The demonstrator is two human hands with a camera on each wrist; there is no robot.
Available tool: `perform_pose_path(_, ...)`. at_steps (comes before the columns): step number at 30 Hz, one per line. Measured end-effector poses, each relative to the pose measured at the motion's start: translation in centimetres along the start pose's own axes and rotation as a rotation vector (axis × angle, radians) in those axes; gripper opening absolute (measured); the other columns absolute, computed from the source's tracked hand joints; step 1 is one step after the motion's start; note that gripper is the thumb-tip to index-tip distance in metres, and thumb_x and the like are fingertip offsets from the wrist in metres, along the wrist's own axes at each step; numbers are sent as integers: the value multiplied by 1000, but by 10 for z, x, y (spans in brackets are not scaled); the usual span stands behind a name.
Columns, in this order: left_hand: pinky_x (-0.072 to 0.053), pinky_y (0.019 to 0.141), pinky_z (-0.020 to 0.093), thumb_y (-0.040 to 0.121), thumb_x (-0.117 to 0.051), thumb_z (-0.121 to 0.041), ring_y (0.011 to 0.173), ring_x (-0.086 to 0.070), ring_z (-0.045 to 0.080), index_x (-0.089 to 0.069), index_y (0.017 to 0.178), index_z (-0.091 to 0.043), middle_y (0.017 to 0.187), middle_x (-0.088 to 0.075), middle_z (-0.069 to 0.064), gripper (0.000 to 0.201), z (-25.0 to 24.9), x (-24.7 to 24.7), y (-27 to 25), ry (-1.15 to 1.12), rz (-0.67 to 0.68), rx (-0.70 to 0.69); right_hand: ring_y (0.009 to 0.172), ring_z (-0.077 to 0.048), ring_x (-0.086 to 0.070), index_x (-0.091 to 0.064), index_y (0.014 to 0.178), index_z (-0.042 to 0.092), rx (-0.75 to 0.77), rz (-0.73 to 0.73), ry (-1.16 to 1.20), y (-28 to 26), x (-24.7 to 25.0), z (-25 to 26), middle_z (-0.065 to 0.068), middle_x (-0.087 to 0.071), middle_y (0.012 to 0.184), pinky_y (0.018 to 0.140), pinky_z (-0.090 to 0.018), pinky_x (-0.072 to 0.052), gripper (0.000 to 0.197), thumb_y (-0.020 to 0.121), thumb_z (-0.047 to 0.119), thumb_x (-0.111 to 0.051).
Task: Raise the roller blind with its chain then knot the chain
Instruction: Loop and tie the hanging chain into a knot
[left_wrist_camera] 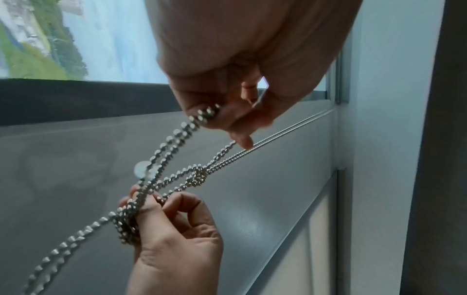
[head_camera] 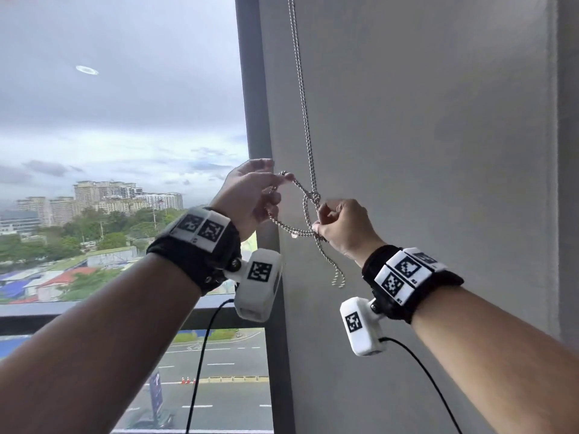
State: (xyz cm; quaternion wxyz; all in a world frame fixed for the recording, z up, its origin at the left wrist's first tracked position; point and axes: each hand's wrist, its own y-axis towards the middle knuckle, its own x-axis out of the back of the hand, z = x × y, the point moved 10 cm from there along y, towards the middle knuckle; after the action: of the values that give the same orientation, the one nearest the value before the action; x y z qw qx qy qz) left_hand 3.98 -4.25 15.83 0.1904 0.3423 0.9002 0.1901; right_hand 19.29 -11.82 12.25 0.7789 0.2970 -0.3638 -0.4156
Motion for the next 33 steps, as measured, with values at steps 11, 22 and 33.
perform_pose_path(11, -23, 35, 15, 87, -61, -22, 37, -31, 8, -69, 84, -3, 56, -54, 1, 21, 47, 0, -21, 719, 175, 287, 63, -10, -63, -74, 74, 13, -24, -40, -52, 5, 3, -17, 2, -68, 67, 54, 1, -40, 9, 76, 5, -72)
perform_pose_path(22, -55, 73, 48, 92, -53, -24, 65, -63, 29, -52, 130, -20, 70, -60, 8, 38, 15, -38, -22, 46, 323, 94, 65, -11, -62, -75, 77, 10, 47, -73, -63, 0, 3, -12, -5, -75, 76, 67, -14, -46, 6, 76, 5, -72)
perform_pose_path(33, -20, 36, 13, 96, -43, -13, 35, -23, 6, -62, 107, -4, 43, -33, -7, 24, 32, -13, -17, 339, 133, 103, 69, -18, -68, -74, 84, 13, 46, -80, -76, -3, 0, -26, -5, -75, 77, 63, -14, -42, 5, 80, 12, -71)
